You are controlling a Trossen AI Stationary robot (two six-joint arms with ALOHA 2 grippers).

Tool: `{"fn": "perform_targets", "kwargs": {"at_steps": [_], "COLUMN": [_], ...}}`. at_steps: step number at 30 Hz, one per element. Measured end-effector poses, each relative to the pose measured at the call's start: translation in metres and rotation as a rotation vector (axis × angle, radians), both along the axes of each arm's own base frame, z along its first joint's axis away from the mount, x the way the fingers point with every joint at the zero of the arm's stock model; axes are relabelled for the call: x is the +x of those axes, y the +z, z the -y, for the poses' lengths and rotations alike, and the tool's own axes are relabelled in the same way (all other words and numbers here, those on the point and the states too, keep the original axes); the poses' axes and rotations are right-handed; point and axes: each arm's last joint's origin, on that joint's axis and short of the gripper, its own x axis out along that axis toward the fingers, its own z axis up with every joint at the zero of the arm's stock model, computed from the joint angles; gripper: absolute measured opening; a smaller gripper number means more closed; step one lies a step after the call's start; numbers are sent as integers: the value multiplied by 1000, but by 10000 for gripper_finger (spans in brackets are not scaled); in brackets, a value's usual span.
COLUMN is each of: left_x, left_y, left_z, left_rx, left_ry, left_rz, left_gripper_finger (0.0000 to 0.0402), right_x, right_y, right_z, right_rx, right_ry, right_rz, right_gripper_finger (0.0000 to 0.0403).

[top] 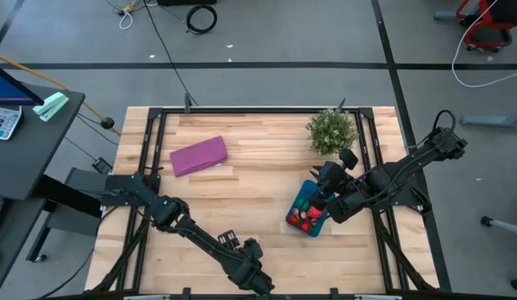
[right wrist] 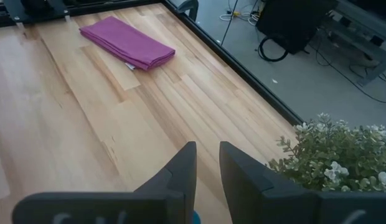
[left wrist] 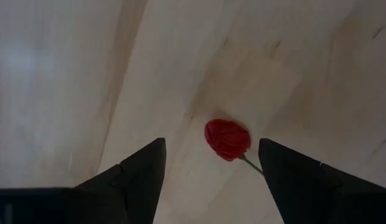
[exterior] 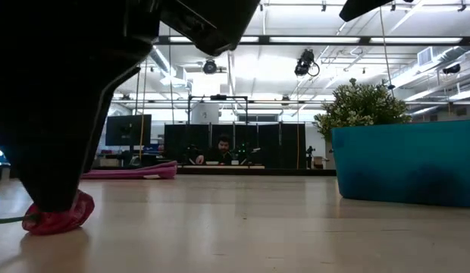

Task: Pick and placing Produce into tupperware
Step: Put the red cherry into the blue bin

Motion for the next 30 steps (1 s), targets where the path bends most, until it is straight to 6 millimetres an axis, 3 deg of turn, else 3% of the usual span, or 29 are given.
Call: {"fn": "perform_targets", "kwargs": {"at_steps": [13,30], "left_x": [-2,4], "left_y": [-17,-19], "left_z": [-1,8], "left_rx": [1,-65], "left_ry": [-1,-2], "left_rz": [0,79], "left_gripper_finger": [268,260], "right_x": [0,0], "right_y": [0,0], "right_z": [0,0], "right_rx": [0,0], "right_ry": [0,0], "right_rz": [0,0], "right_gripper_finger": [77,77]}}
